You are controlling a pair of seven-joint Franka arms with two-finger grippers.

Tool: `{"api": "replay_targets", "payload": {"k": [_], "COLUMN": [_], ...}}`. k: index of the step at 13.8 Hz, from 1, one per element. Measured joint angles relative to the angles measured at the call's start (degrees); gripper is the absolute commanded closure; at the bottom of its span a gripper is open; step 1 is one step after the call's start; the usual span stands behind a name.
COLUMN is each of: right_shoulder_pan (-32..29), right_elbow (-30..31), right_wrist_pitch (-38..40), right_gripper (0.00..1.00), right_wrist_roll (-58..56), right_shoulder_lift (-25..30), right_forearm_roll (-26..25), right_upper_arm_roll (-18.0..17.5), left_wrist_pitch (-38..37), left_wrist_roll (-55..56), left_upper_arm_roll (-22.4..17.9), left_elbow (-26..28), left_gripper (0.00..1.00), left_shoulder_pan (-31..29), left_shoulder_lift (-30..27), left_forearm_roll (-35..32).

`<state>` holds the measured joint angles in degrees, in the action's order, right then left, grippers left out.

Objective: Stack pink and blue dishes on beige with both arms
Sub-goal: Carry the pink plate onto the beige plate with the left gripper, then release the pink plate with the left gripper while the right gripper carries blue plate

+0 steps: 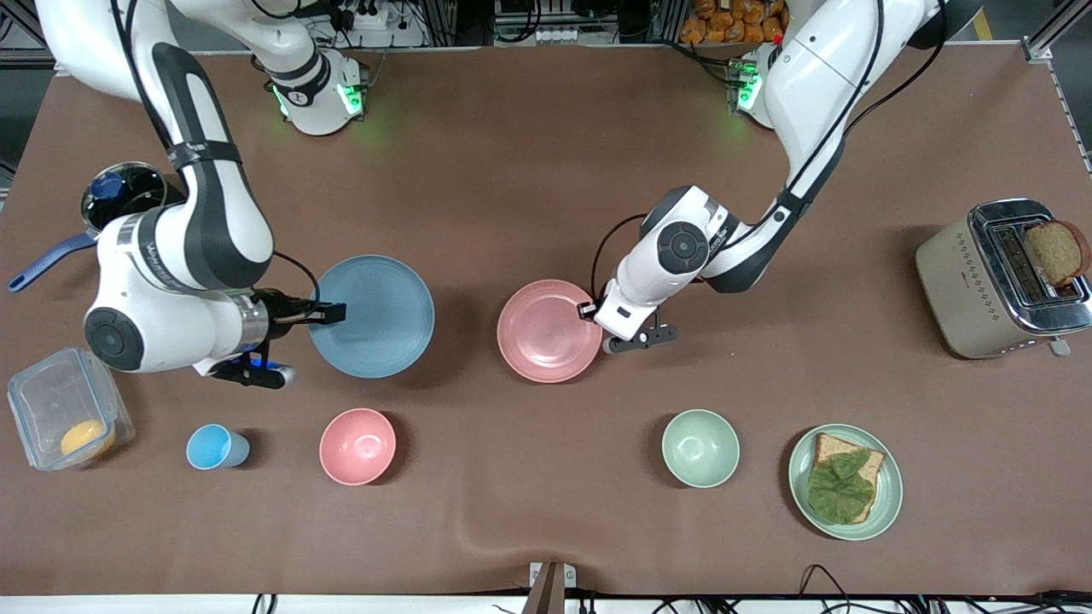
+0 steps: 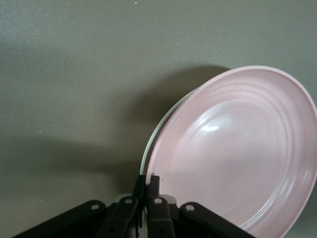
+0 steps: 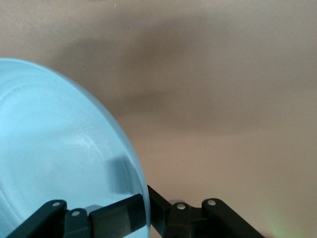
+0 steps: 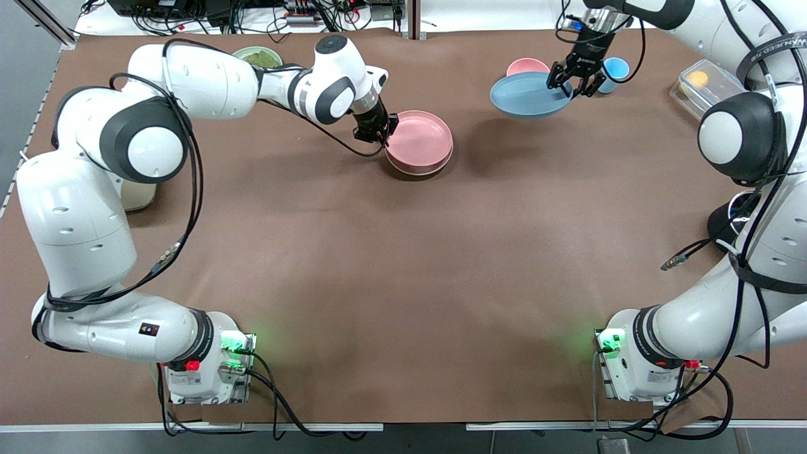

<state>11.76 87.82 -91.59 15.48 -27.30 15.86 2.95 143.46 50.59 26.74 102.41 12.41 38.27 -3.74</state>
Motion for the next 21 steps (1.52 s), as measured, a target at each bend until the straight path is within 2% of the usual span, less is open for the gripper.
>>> {"api": "replay_targets", "payload": {"k": [1,3,7,8,9,10,13,15,18,21], "right_shoulder_pan": [0.3,0.5,0.6,0.7,0.9,1.0,1.9,2.1,5.1,11.1], "right_elbow": [-0.1,-0.2,-0.3,-0.3,-0.3,-0.3,-0.3,-0.3,-0.8,-1.3], "right_wrist_pitch": [0.1,0.2,0.2,0.3,0.3,0.3,0.3,0.3,0.1,-2.4], "right_gripper": [1.0,1.0,1.0,1.0,1.0,1.0,1.0,1.0,1.0,1.0], "right_wrist_roll": [0.7,1.9,3.3,3.4,3.6,3.8,4.5,4.6,4.7,9.1], "right_shoulder_lift": [0.0,0.0,0.0,0.0,0.0,0.0,0.0,0.0,0.1,0.1], "right_forearm_roll": [0.0,0.8,2.3,2.4,2.4,2.5,2.5,2.5,2.6,2.6], "right_upper_arm_roll": [-0.1,-0.4,-0.9,-1.0,-1.1,-1.1,-1.1,-1.1,-1.2,-1.2], "left_wrist_pitch": [0.0,0.0,0.0,0.0,0.0,0.0,0.1,-3.3,-15.9,-26.8], "left_wrist_roll": [0.0,0.1,2.4,2.5,2.5,2.6,2.7,2.7,0.3,-14.7], "left_upper_arm_roll": [0.0,0.0,-0.1,-0.1,-0.1,-0.1,-0.4,-0.7,-0.9,-1.1], "left_elbow": [-0.1,-0.2,-0.3,-0.3,-0.3,-0.4,-1.4,-2.6,-4.1,-4.1], "left_gripper": [1.0,0.91,0.88,0.69,0.22,0.0,0.0,0.0,0.0,0.0], "left_shoulder_pan": [0.0,0.0,0.1,0.2,0.2,0.3,-0.3,-2.8,-11.1,-21.5], "left_shoulder_lift": [0.1,0.2,0.3,0.3,0.3,0.3,-0.1,-3.1,-13.5,-23.4], "left_forearm_roll": [0.0,0.0,0.0,0.0,0.0,0.0,0.0,-0.1,-2.6,-3.0]}}
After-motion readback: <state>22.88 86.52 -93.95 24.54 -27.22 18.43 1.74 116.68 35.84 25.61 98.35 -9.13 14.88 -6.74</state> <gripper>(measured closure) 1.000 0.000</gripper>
